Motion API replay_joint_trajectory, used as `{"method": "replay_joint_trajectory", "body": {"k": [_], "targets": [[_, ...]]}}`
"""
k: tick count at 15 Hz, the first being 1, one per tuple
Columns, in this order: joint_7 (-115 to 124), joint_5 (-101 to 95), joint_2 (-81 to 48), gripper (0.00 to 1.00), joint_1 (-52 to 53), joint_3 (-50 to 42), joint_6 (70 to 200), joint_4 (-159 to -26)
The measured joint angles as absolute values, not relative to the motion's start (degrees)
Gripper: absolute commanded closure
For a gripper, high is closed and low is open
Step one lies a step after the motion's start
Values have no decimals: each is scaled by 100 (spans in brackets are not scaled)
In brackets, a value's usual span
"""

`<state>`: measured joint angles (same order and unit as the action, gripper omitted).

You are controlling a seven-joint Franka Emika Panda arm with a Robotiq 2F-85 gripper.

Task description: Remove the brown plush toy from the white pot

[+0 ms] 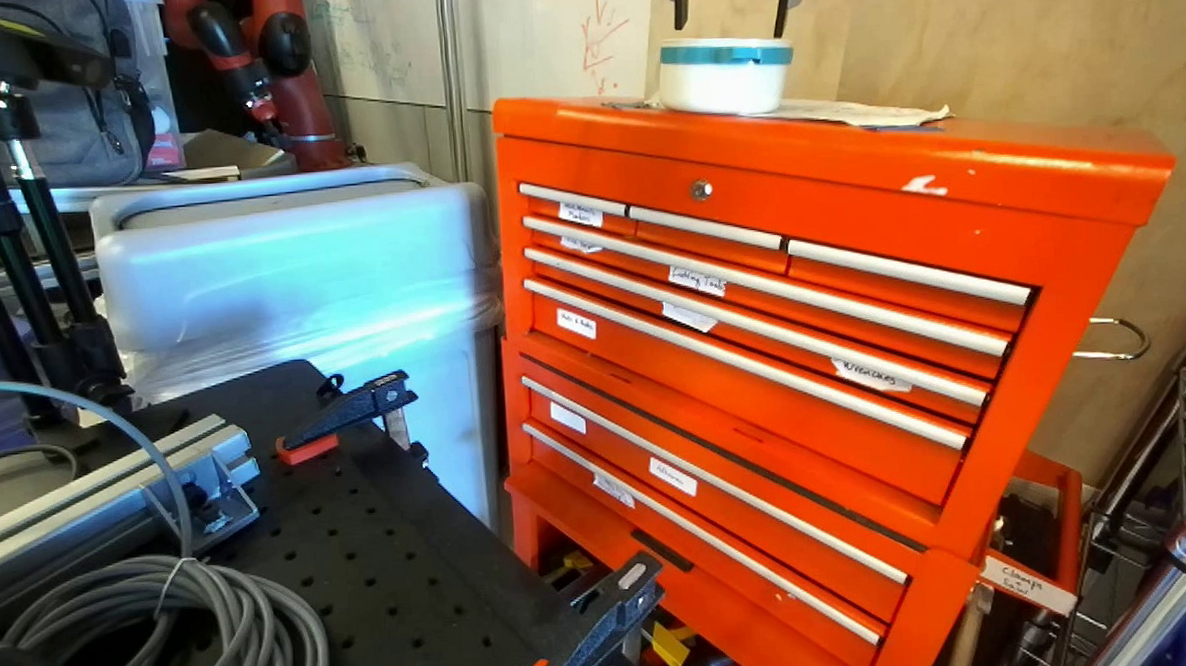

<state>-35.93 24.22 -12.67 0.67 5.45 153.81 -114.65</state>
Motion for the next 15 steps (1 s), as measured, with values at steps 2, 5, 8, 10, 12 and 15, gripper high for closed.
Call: {"method": "replay_joint_trajectory", "body": {"k": [2, 5, 8, 10, 12, 15], "targets": [[-3583, 2401, -1300, 0, 57, 578, 15376, -11465], [-3572, 2390, -1328, 0, 51, 634, 15372, -11465], [-3473, 2256, -1348, 0, 49, 647, 15372, -11465], [-3323, 2079, -1369, 28, 43, 646, 15372, -11465], [-3186, 1907, -1399, 44, 38, 643, 15372, -11465], [-3032, 1731, -1447, 66, 34, 643, 15372, -11465]]}}
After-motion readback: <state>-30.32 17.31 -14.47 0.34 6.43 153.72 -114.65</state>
